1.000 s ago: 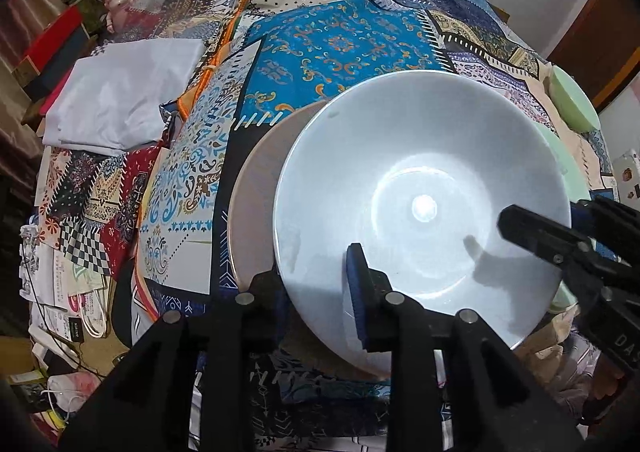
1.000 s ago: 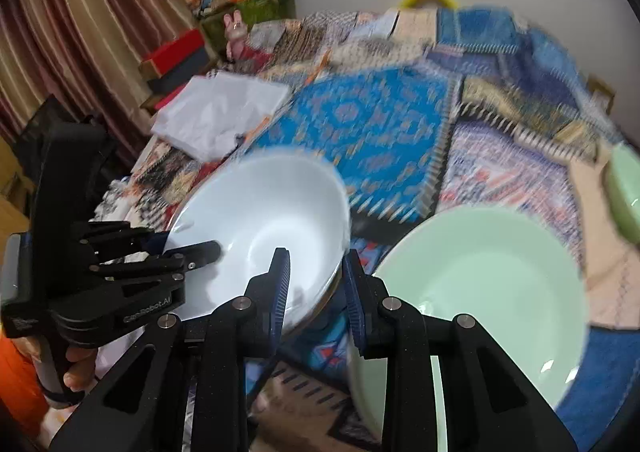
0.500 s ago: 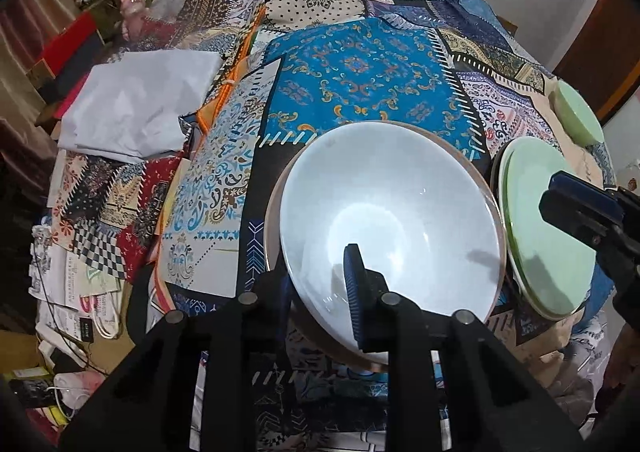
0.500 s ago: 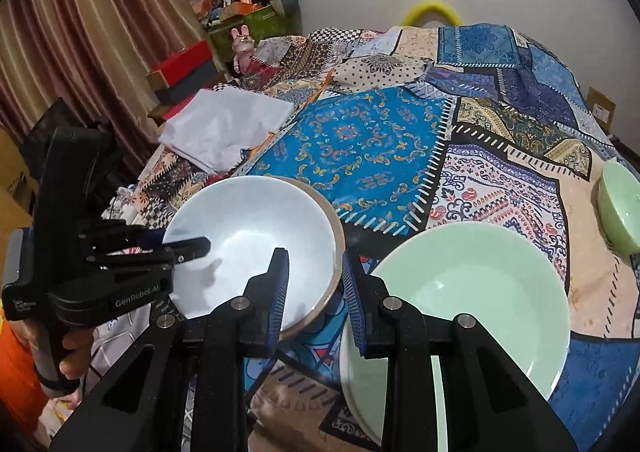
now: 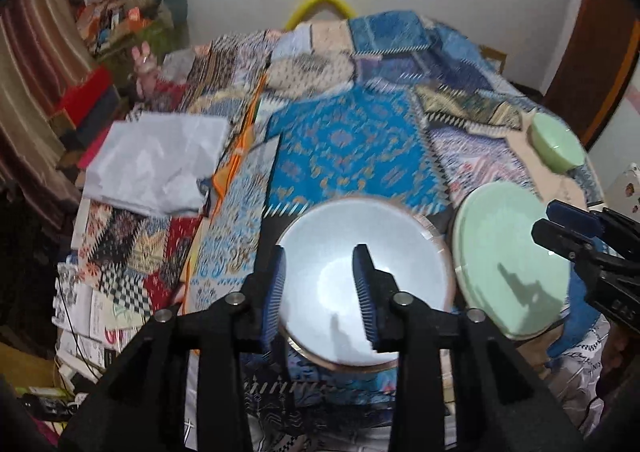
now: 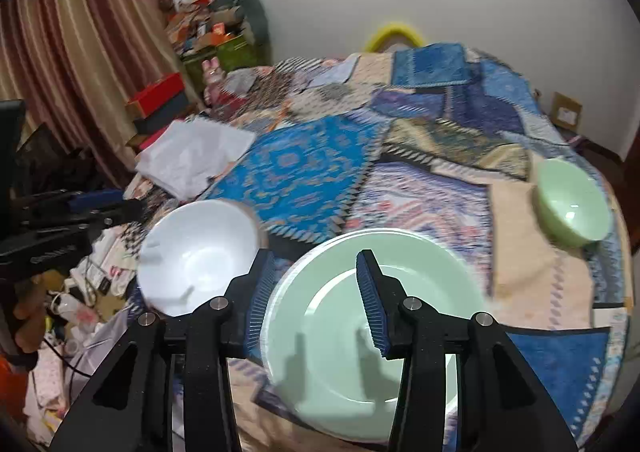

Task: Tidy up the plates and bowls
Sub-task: 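Move the right gripper to the small mint green bowl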

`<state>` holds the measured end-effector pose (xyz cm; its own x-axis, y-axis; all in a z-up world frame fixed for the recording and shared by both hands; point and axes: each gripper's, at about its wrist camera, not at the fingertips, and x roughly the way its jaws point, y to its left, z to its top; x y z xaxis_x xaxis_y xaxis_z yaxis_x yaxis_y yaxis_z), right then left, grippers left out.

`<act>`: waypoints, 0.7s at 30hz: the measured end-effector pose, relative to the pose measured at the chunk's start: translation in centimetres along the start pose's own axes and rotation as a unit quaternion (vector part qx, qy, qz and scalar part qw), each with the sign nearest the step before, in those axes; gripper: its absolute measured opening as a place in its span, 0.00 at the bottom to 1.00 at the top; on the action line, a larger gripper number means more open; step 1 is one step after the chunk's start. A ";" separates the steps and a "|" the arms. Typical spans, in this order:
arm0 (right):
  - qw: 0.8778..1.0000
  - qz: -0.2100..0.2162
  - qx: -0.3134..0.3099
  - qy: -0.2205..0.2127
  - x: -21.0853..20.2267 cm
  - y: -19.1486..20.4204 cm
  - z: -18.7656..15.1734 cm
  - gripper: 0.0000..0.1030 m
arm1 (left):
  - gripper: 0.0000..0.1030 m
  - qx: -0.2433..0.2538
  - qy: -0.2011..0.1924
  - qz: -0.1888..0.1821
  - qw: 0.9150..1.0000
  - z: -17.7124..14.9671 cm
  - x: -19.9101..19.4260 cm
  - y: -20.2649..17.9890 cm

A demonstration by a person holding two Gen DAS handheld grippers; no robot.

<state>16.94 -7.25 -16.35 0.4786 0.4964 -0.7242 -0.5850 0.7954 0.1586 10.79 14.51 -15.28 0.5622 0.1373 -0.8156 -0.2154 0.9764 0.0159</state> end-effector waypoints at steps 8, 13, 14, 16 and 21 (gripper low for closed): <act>0.997 -0.053 0.028 -0.048 -4.9 -5.9 -0.2 0.54 | 0.59 0.032 -0.053 -0.025 0.998 2.2 -3.1 -5.5; 0.992 -0.093 0.048 -0.072 -7.7 -10.1 -0.4 0.60 | 0.67 0.054 -0.068 -0.046 0.995 4.1 -4.0 -9.9; 0.991 -0.098 0.051 -0.075 -8.1 -10.7 -0.5 0.62 | 0.71 0.057 -0.067 -0.050 0.995 4.4 -4.0 -10.7; 0.989 -0.113 0.061 -0.080 -8.9 -12.6 -0.6 0.63 | 0.81 0.061 -0.071 -0.060 0.994 5.3 -3.9 -12.6; 0.981 -0.148 0.087 -0.084 -10.0 -16.9 -1.0 0.63 | 0.86 0.084 -0.080 -0.065 0.991 7.1 -3.5 -16.8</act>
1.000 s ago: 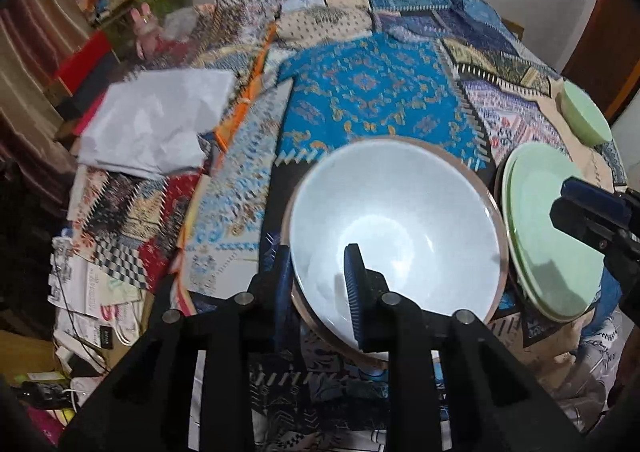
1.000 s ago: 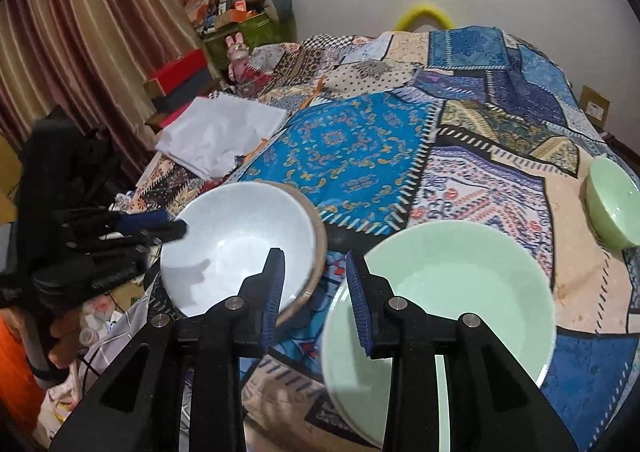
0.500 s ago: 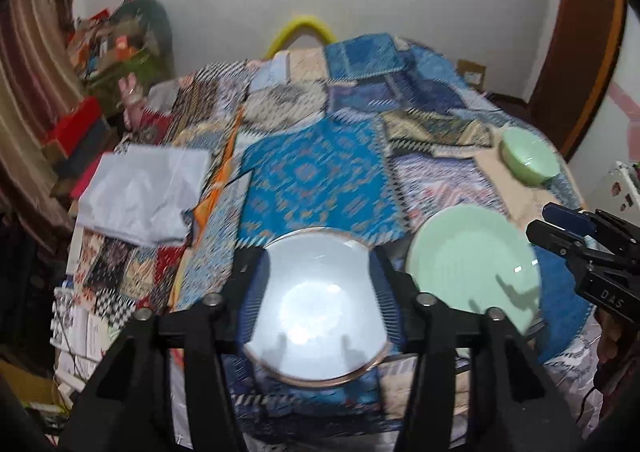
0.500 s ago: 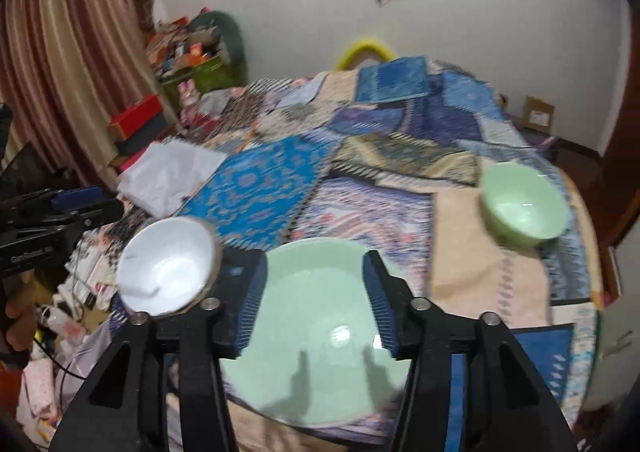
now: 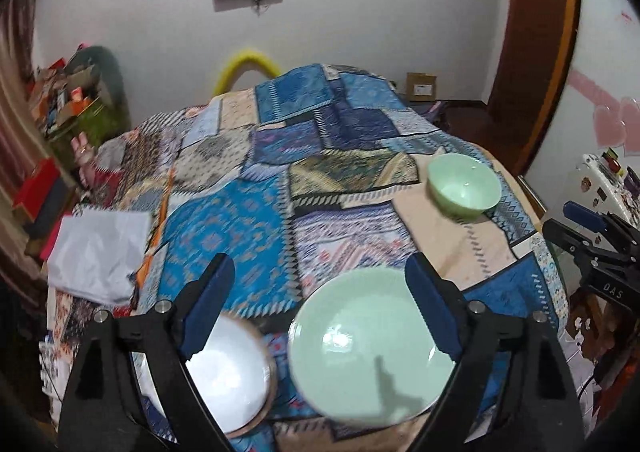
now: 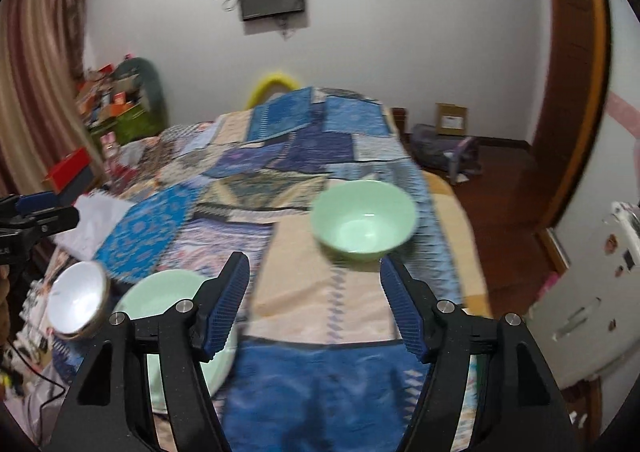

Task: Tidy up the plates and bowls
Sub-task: 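Move the right gripper to the small mint green bowl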

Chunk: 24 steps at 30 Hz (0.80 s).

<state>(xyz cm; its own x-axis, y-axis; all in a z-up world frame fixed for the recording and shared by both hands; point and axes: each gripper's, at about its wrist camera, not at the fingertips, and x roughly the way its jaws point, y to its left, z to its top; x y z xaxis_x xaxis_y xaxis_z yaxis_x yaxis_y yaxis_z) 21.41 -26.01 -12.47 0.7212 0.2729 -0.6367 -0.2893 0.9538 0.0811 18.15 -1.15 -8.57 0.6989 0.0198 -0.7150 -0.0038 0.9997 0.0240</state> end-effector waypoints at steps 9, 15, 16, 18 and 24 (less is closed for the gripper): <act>0.998 -0.027 0.044 0.018 4.0 -5.7 0.5 0.63 | 0.87 0.033 0.023 -0.032 0.999 3.7 5.9 -5.9; 0.997 -0.017 0.069 0.041 8.6 -7.9 0.9 0.58 | 0.88 0.026 0.061 -0.068 0.995 5.3 11.0 -8.0; 0.996 -0.016 0.071 0.045 9.2 -8.2 0.9 0.55 | 0.88 0.025 0.066 -0.070 0.995 5.5 12.0 -8.3; 0.995 -0.014 0.077 0.055 10.7 -8.8 0.9 0.48 | 0.87 0.026 0.074 -0.069 0.995 6.0 13.9 -8.8; 0.994 -0.010 0.076 0.079 13.6 -10.1 1.0 0.37 | 0.87 0.033 0.093 -0.074 0.992 6.6 18.5 -10.1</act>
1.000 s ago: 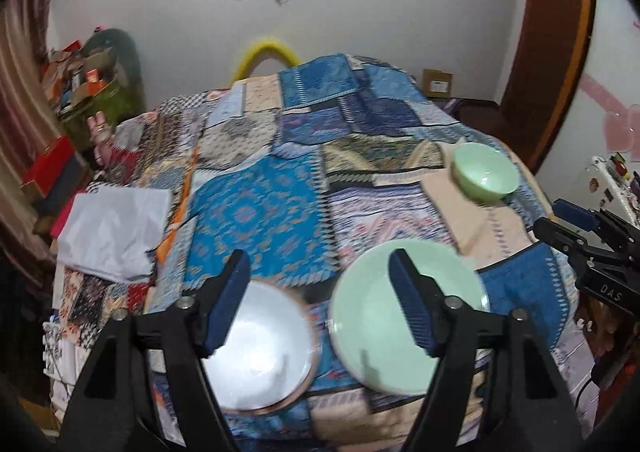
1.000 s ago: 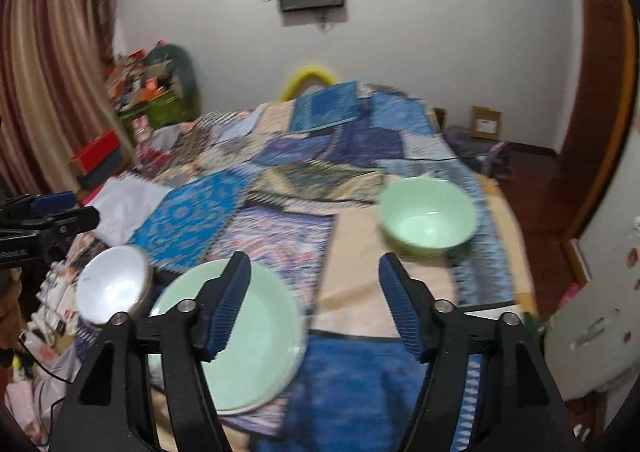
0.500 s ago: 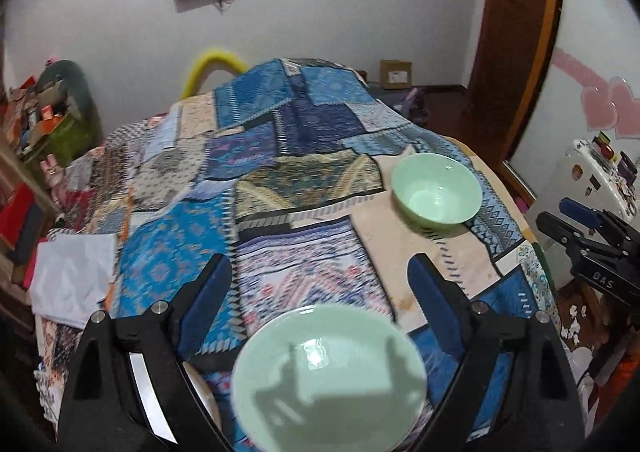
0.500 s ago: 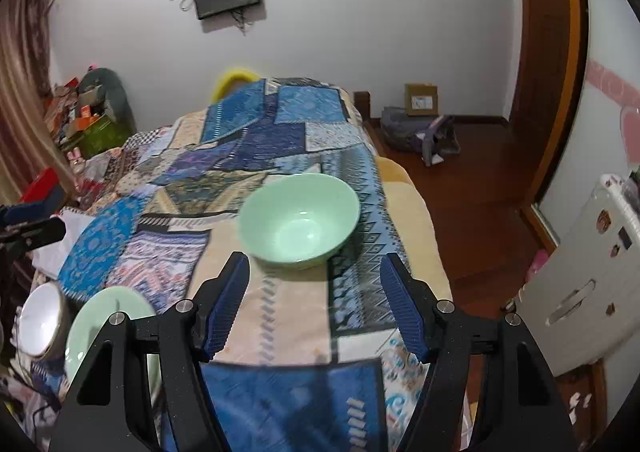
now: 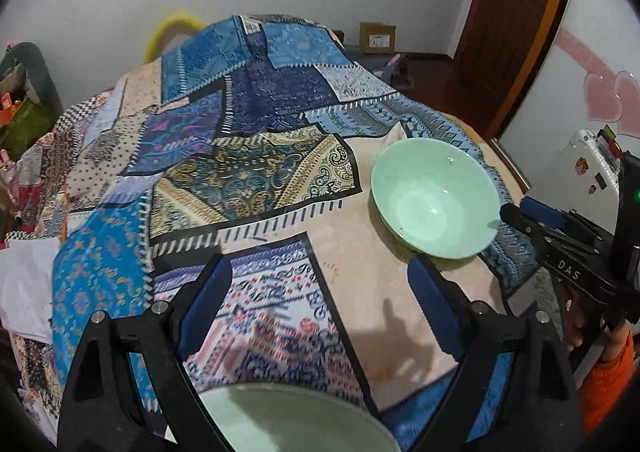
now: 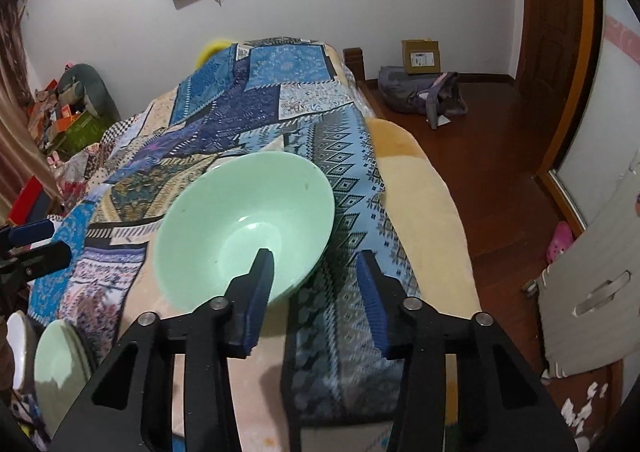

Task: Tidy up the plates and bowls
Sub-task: 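Grasp the mint green bowl rim with the right gripper and lift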

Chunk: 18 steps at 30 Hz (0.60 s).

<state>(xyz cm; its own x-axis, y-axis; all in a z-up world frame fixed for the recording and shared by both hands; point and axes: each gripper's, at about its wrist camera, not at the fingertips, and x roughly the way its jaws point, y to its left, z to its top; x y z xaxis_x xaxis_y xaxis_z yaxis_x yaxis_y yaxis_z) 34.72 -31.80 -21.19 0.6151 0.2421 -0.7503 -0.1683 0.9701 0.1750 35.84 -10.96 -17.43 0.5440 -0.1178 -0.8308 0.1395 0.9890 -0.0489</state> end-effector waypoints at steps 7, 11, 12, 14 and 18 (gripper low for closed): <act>0.999 0.018 0.001 0.031 2.9 -0.8 1.0 0.21 | 0.87 0.020 0.009 0.000 1.000 1.2 3.4 -0.9; 0.999 0.029 0.000 0.045 4.2 -0.6 1.2 0.17 | 0.87 0.026 0.013 0.000 1.000 1.7 4.5 -1.2; 0.999 0.024 -0.010 0.043 4.1 -0.3 1.1 0.17 | 0.86 0.024 0.014 -0.001 1.000 1.7 4.7 -1.2; 0.999 0.022 -0.019 0.044 3.8 0.1 0.9 0.18 | 0.80 0.024 0.019 -0.004 1.000 1.8 5.2 -1.3; 0.997 0.031 -0.041 0.049 3.6 0.9 0.4 0.18 | 0.66 0.021 0.044 -0.009 0.999 1.7 6.6 -1.5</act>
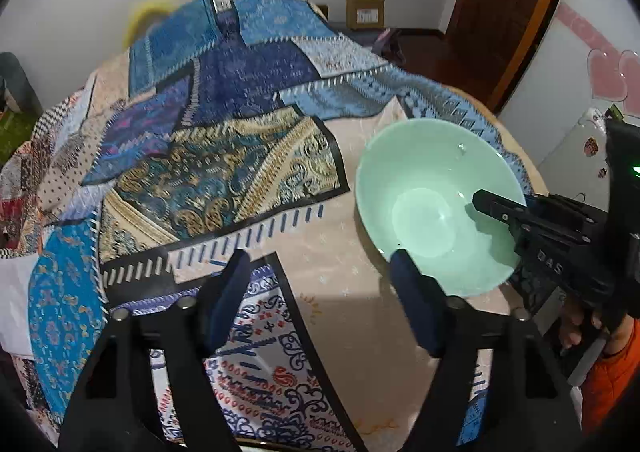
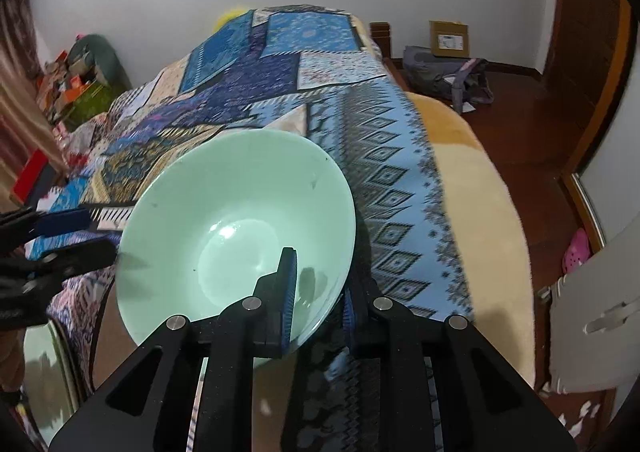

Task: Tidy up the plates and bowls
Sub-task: 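Grasp the mint green bowl rim with the right gripper and lift, then carry the mint green bowl over the stacked bowls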

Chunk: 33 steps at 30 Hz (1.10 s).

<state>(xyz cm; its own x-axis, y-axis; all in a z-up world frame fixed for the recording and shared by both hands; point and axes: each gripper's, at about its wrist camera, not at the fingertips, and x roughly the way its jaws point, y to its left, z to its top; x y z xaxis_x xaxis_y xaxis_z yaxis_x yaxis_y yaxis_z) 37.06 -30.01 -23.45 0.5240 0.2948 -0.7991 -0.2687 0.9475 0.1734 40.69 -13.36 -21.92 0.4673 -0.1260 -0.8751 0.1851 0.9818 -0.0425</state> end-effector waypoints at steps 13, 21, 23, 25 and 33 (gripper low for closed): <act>0.999 0.032 -0.020 0.004 -0.1 3.0 -1.1 0.19 | 0.28 -0.029 0.073 -0.042 0.996 -1.4 4.2 0.7; 0.999 0.033 -0.012 0.001 -0.8 4.2 -1.2 0.19 | 0.18 -0.026 0.059 -0.042 0.997 -2.3 3.5 0.7; 0.999 0.029 -0.015 -0.002 -1.2 4.7 -1.2 0.19 | 0.18 -0.031 0.055 -0.045 0.997 -2.7 2.9 0.9; 0.999 0.030 -0.014 -0.003 -1.7 5.2 -1.3 0.19 | 0.18 -0.032 0.050 -0.043 0.997 -3.0 2.1 1.0; 0.999 0.044 -0.016 -0.012 -4.1 7.5 -2.1 0.19 | 0.18 -0.039 0.024 -0.043 0.998 -4.4 -2.5 1.7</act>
<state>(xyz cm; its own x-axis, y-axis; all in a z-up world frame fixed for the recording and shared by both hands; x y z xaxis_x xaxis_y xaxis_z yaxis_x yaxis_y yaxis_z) 31.21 -24.39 -20.02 0.5161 0.3793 -0.7680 -0.3402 0.9136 0.2227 36.07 -10.73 -21.94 0.4103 -0.2044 -0.8888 0.1544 0.9761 -0.1532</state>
